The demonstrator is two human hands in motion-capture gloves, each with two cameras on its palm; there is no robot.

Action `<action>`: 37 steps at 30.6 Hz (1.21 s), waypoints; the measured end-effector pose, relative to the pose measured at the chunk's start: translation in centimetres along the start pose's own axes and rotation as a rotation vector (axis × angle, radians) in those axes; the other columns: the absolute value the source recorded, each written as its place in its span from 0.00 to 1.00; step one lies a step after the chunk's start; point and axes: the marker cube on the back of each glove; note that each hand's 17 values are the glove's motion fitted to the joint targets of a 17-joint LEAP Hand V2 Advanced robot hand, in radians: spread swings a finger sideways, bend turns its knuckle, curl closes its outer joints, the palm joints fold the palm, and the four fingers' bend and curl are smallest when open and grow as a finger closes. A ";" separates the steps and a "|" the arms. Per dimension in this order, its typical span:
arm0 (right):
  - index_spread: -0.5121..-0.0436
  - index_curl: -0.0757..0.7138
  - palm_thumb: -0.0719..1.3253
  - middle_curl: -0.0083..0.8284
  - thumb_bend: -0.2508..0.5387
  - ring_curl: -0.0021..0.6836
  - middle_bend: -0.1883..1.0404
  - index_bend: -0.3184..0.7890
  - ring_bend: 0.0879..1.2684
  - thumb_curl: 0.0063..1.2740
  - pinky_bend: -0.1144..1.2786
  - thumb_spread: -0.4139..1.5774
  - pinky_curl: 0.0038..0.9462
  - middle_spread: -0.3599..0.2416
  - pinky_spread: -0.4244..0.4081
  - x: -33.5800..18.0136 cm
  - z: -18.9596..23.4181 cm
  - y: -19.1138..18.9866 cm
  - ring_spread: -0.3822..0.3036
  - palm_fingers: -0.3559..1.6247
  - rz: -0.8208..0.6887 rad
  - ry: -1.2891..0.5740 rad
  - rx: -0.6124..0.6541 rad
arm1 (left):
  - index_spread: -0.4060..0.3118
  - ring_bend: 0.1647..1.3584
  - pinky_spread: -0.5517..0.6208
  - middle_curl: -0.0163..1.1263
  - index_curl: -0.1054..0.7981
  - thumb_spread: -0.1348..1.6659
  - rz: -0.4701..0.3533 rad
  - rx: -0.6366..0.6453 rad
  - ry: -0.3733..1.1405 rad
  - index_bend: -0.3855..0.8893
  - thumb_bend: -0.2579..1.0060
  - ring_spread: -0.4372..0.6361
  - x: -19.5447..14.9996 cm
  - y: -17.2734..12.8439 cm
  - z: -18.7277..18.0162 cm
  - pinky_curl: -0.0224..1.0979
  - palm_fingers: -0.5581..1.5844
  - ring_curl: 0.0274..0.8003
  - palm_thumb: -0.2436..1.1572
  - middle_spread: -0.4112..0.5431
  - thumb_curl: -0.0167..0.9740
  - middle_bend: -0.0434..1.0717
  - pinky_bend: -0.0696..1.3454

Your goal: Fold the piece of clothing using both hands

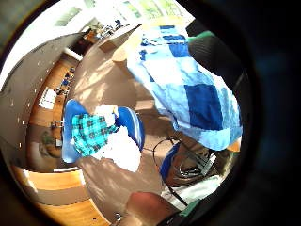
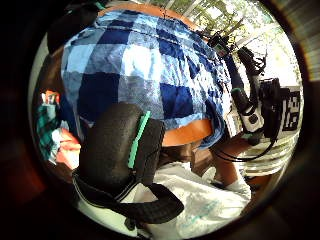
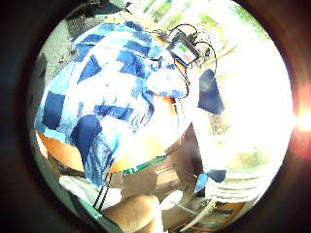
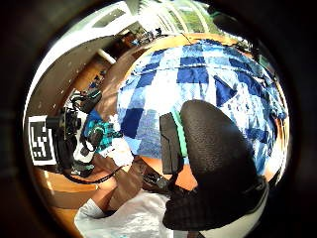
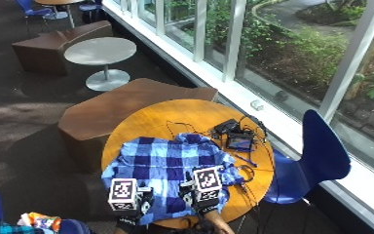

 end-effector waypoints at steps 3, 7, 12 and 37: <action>0.60 0.21 0.26 0.10 0.57 0.10 0.31 0.46 0.13 0.06 0.40 0.51 0.14 0.55 0.67 0.1 -0.2 0.3 0.59 0.37 -0.003 -0.005 -0.026 | 0.44 0.24 0.55 0.11 0.21 0.39 0.009 -0.018 0.000 0.44 0.25 0.45 0.2 0.2 -0.2 0.13 0.56 0.14 0.25 0.40 0.07 0.23 0.34; 0.47 0.28 0.28 0.15 0.57 0.16 0.31 0.45 0.13 0.08 0.41 0.63 0.19 0.54 0.72 0.1 -0.6 0.7 0.61 0.36 -0.023 -0.023 -0.047 | 0.40 0.25 0.58 0.17 0.27 0.51 0.025 -0.040 0.013 0.43 0.24 0.47 0.3 0.5 -0.8 0.18 0.55 0.21 0.26 0.40 0.09 0.22 0.36; 0.38 0.33 0.28 0.19 0.56 0.20 0.31 0.44 0.13 0.11 0.41 0.72 0.23 0.53 0.75 0.4 -0.9 1.8 0.61 0.35 -0.059 -0.061 -0.077 | 0.38 0.26 0.60 0.20 0.31 0.59 0.051 -0.072 0.039 0.43 0.22 0.49 0.1 1.0 -0.9 0.20 0.53 0.25 0.26 0.40 0.13 0.20 0.36; 0.42 0.46 0.58 0.34 0.67 0.37 0.29 0.53 0.28 0.26 0.42 0.83 0.29 0.41 0.46 5.5 7.3 4.6 0.36 0.63 0.028 0.001 0.006 | 0.36 0.36 0.51 0.27 0.37 0.69 0.188 0.141 -0.155 0.39 0.26 0.39 -3.6 0.8 9.0 0.29 0.54 0.33 0.50 0.32 0.29 0.23 0.47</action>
